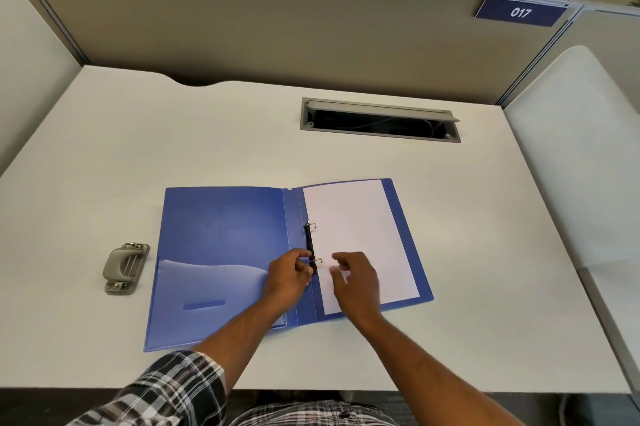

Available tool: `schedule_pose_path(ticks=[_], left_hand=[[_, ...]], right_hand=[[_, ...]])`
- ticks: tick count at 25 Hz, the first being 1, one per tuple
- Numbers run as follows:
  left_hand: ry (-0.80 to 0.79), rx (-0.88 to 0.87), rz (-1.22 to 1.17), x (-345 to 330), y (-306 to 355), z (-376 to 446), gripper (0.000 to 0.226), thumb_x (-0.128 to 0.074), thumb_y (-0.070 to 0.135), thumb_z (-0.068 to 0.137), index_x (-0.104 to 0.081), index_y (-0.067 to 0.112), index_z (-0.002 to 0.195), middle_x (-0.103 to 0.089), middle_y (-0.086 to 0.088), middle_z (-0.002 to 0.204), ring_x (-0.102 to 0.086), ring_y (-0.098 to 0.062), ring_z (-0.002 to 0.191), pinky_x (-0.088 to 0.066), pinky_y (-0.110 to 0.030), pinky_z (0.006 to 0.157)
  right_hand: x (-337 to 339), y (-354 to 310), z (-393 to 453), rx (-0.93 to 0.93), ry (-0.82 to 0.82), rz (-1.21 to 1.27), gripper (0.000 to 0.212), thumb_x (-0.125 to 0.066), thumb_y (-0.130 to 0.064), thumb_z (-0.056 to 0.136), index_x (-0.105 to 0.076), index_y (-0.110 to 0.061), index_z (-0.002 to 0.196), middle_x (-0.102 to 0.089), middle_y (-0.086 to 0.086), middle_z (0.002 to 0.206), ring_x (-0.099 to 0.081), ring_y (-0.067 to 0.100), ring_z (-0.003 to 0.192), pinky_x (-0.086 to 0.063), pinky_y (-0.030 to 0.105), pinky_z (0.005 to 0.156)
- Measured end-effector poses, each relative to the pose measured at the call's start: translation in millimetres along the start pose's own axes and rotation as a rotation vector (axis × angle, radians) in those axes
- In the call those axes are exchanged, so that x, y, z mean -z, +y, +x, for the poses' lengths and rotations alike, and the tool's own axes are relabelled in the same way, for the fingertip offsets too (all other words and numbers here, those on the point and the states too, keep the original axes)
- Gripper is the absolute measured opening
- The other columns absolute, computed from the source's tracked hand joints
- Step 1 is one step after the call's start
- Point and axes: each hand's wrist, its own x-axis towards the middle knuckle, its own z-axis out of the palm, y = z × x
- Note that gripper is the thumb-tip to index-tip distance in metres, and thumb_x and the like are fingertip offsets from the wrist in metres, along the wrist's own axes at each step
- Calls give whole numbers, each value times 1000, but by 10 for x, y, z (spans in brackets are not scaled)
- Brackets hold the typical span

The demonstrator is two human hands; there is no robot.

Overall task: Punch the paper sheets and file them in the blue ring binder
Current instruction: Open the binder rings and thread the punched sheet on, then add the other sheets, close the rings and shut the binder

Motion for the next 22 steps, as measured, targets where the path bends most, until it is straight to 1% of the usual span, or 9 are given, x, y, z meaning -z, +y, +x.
schedule_pose_path(ticks=[3,5,7,9,12,14,17,19,22], left_hand=[[37,-183,298,146,-160,-167,31,-64,16,94,-62,22,124,-67,5,106,-59,-15,104,-51,-24,90],[83,-292,542,264,-297,-254,37,-66,25,92,-60,25,129,-58,5,129,-47,-17,124,-41,-27,104],[56,-267,668,324,-412,-346,51,-65,37,91,-51,31,140,-42,6,150,-33,-18,142,-32,-31,114],[-7,-245,744,323,-518,-403,65,-58,50,92,-34,37,150,-19,9,163,-11,-19,152,-20,-35,120],[-91,-238,810,301,-574,-420,85,-52,63,89,2,46,154,14,8,165,18,-22,152,-4,-39,123],[-101,-232,852,291,-552,-388,87,-47,68,88,17,54,147,24,3,163,27,-29,148,3,-44,121],[-94,-209,941,207,-474,-286,81,-39,72,88,22,63,140,36,-1,158,33,-44,142,5,-59,117],[-90,-175,970,126,-415,-207,78,-35,77,85,20,67,138,45,-1,152,36,-50,135,7,-68,113],[-113,-117,1032,31,-395,-119,77,-26,86,79,16,66,140,48,-4,149,40,-55,131,12,-73,108]], right_hand=[[155,332,-224,-94,190,-223,48,-69,-32,93,-57,-21,138,-49,6,148,-45,26,137,-42,42,113],[206,536,-323,-197,149,-356,67,-63,-44,95,-39,-22,154,-25,14,166,-23,34,153,-26,49,123],[203,666,-360,-253,61,-415,80,-54,-54,98,-18,-24,162,-1,19,171,-2,37,158,-13,51,127],[180,713,-318,-242,16,-433,83,-48,-57,99,-8,-24,164,9,20,170,8,37,158,-8,51,128],[159,681,-156,-195,3,-439,84,-45,-58,100,-2,-24,164,14,18,170,12,36,158,-7,49,129],[149,631,-31,-166,-3,-439,86,-45,-59,100,1,-26,164,14,17,171,12,36,158,-9,49,129],[95,557,71,-167,21,-493,80,-40,-62,100,3,-34,163,11,20,170,9,38,158,-13,51,128],[28,543,71,-164,29,-534,73,-34,-62,101,3,-41,162,11,23,169,8,41,158,-14,52,127],[-23,579,48,-141,34,-568,65,-27,-62,102,1,-49,159,12,27,168,8,44,157,-13,53,127]])
